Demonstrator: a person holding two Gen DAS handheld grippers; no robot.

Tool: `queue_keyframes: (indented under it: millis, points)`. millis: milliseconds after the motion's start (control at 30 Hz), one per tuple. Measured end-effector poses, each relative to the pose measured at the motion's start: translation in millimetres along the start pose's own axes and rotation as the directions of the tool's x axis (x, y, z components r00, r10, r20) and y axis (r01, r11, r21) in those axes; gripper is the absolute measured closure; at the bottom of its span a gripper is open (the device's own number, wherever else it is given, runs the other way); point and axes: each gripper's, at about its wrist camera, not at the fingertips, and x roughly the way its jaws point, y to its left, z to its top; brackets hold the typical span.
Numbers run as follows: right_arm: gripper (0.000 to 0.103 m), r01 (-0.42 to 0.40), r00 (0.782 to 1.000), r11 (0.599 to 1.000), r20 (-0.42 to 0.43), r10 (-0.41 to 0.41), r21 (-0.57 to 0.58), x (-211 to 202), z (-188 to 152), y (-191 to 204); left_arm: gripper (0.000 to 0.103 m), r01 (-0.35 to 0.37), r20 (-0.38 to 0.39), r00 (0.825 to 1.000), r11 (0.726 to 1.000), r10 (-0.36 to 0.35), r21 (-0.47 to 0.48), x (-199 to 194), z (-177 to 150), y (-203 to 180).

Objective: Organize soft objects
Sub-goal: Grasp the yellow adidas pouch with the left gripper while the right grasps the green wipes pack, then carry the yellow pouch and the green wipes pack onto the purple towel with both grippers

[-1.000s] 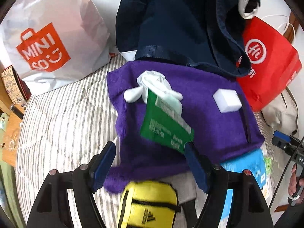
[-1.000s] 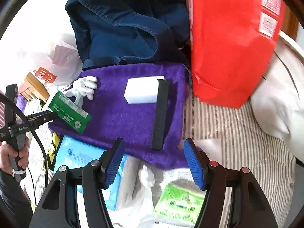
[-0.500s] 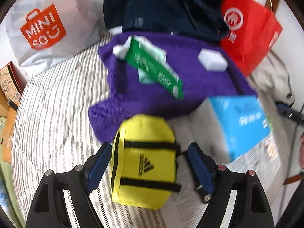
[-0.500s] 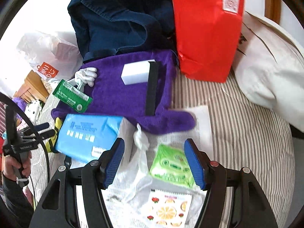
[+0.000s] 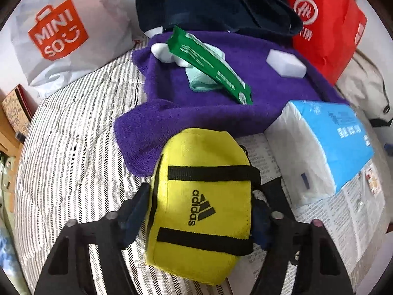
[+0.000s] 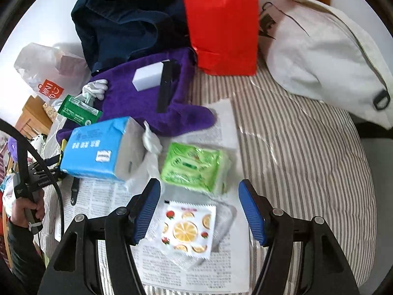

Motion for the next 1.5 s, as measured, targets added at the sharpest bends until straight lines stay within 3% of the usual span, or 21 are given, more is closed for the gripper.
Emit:
queue_keyframes:
  millis: [200,267,567,833,900,1267,1367,1433,1500]
  points:
    - [0.037,-0.005,1.000,1.000,-0.014,0.005,0.014,2,-13,-6,0.059,0.054,0.033,0.998,0.997,-0.052,-0.048,-17,-7,10]
    - [0.037,-0.006,1.000,1.000,-0.019,0.007,0.010,3,-17,-6,0.060,0.037,0.033,0.999,0.998,-0.035,-0.053,-20,-8,10]
    - [0.037,-0.034,0.999,0.999,-0.037,0.034,-0.001,17,-21,-5,0.060,0.062,0.070,0.996,0.996,-0.057,-0.068,-42,-9,2]
    - [0.035,-0.053,0.998,0.996,-0.038,0.056,0.075,44,6,-4,0.060,0.061,0.056,0.997,0.996,-0.057,-0.066,-41,-10,-6]
    - [0.027,-0.029,0.999,0.996,-0.039,0.032,0.086,50,12,-2,0.060,0.066,0.054,0.997,0.995,-0.062,-0.070,-41,-11,-6]
    - [0.020,0.074,0.996,0.995,-0.056,-0.070,0.074,78,20,16,0.060,0.091,0.042,0.995,0.993,-0.087,-0.080,-36,-11,0]
    - [0.022,0.078,0.996,0.996,-0.044,-0.077,0.032,80,21,20,0.060,0.109,0.045,0.993,0.990,-0.106,-0.084,-35,-11,0]
    - [0.030,0.048,0.998,0.998,-0.045,-0.046,0.030,78,21,18,0.060,0.116,0.049,0.992,0.989,-0.112,-0.087,-35,-11,0]
    - [0.031,0.034,0.998,0.998,-0.048,-0.032,0.047,73,21,14,0.060,0.120,0.053,0.992,0.989,-0.116,-0.088,-35,-11,0]
